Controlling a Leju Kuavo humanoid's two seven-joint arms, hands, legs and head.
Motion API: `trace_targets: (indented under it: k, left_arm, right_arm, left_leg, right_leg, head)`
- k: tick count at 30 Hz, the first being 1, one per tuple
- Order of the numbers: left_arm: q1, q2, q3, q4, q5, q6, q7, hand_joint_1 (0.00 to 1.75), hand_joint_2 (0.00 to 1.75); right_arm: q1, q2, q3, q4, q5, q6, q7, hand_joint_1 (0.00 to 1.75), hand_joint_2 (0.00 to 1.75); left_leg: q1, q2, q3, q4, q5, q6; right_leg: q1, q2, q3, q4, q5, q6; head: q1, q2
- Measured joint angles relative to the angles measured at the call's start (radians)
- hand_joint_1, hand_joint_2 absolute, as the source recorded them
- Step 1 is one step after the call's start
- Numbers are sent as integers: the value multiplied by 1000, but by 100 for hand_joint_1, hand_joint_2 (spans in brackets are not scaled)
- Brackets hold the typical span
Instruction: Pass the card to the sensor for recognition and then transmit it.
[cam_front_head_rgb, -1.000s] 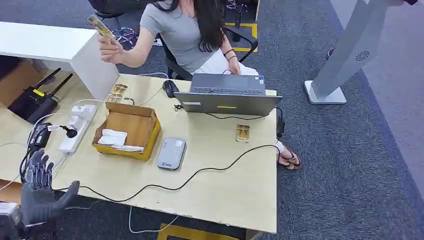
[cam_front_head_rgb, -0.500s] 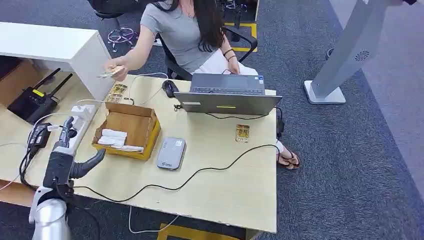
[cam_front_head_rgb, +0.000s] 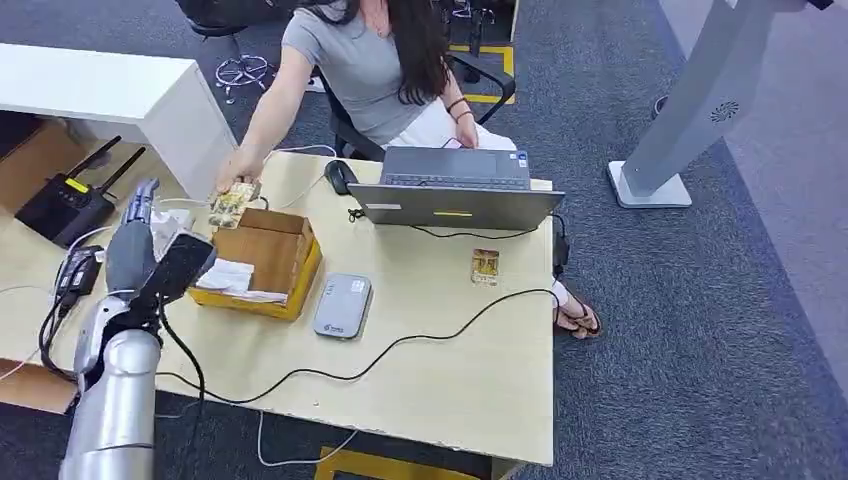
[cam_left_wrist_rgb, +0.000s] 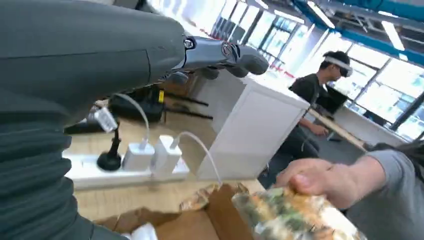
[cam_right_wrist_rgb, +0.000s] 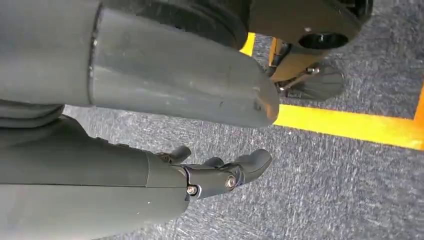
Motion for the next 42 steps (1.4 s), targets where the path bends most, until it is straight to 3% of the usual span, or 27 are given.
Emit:
trace_targets:
  k: [7,17,18,42]
  left_arm:
    - [-69,67,-76,34,-180,127,79,0,175]
    - [-148,121,-162,75,-384,267,169,0,175]
    - [-153,124,-167,80,-397,273,176,175,175]
    - [-196,131,-243,141,-407,267,175,175,175]
  right_arm:
    - [-4,10,27,2,51,8,23,0,0]
    - [-14,26,59,5,127,18,38,0,0]
    - [-15,27,62,6,130,18,38,0,0]
    - [-17,30,69,9,140,30,39,0,0]
  left_leg:
    - [0,0,0,0,0,0]
    - [0,0,-1,0,1,0]
    - [0,0,-1,0,1,0]
    - [0,0,-1,0,1,0]
  right_leg:
    - [0,0,0,0,0,0]
    - [0,0,-1,0,1,0]
    - [0,0,-1,0,1,0]
    - [0,0,-1,0,1,-1]
  head:
    - [0,0]
    - [0,0]
    - [0,0]
    - [0,0]
